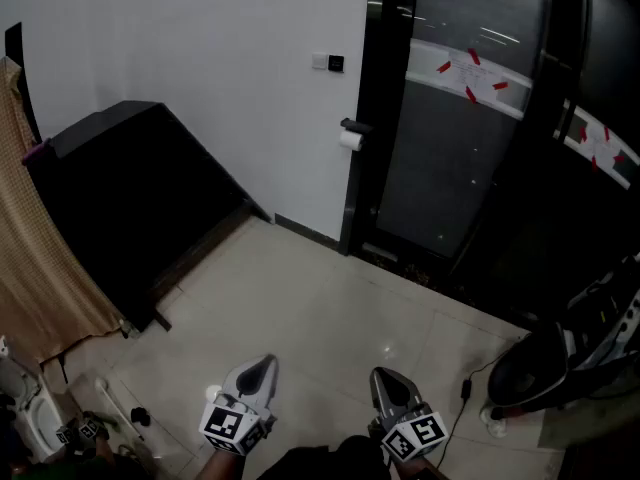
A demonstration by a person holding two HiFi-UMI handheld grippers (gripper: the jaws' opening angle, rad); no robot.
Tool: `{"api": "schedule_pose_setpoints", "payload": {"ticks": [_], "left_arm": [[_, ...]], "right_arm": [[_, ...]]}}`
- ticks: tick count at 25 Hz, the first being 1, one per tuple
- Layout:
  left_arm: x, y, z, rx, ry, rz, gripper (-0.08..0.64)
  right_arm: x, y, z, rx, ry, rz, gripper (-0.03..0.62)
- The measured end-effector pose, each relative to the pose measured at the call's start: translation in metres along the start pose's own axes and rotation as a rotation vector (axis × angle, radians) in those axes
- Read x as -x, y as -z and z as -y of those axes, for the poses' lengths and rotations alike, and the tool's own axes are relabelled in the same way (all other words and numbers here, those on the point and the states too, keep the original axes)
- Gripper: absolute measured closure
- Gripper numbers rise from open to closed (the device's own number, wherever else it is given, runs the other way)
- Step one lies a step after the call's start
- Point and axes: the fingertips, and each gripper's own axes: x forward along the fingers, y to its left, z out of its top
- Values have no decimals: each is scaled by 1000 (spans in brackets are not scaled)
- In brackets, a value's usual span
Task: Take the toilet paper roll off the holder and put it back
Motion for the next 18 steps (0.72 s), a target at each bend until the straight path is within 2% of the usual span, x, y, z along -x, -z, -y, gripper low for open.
{"api": "schedule_pose_setpoints", "payload": {"ticks": [6,10,18], "left_arm": [[-16,-9,1,12,22,-25,558],[-35,-8,-6,12,-18,-8,558],[-113,-13,4,-25,-46,34,558]], "right_arm": [[-22,4,8,-30,12,14,578],[-39,-1,22,-28,-23,23,578],[-68,-29,100,3,-46,38,578]]}}
